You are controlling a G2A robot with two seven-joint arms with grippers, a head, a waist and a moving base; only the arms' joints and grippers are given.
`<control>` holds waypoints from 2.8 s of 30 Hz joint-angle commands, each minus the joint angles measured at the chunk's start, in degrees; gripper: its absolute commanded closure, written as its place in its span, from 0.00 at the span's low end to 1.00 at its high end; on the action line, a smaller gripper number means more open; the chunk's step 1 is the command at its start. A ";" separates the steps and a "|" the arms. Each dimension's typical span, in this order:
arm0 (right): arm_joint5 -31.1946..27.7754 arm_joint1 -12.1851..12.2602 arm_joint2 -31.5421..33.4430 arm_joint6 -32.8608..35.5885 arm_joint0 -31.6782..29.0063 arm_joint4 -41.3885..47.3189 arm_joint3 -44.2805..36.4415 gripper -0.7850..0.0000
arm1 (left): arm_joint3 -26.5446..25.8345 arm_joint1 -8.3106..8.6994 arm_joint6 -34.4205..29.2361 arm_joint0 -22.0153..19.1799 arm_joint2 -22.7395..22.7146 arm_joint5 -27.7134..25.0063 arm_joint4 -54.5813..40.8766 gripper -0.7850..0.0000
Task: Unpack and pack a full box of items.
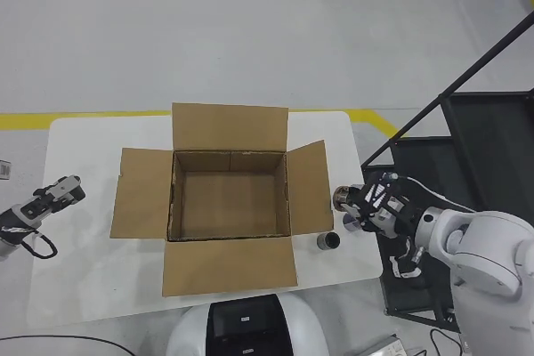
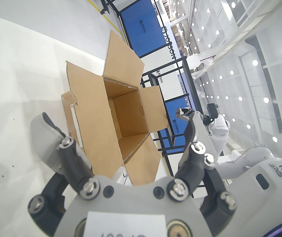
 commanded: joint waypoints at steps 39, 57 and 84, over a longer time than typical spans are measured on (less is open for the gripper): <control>-2.89 2.42 -6.11 -11.06 -11.47 -23.83 8.70 1.00 | 0.00 0.00 0.00 0.00 0.00 0.00 0.00 0.00; 2.76 2.62 -15.65 -31.62 -13.57 -53.72 25.09 1.00 | 0.00 0.00 0.00 0.00 0.00 0.00 0.00 0.00; 4.32 2.05 -24.40 -30.11 -3.63 -54.22 35.92 0.00 | 0.00 0.00 0.00 0.00 0.00 0.00 0.00 0.00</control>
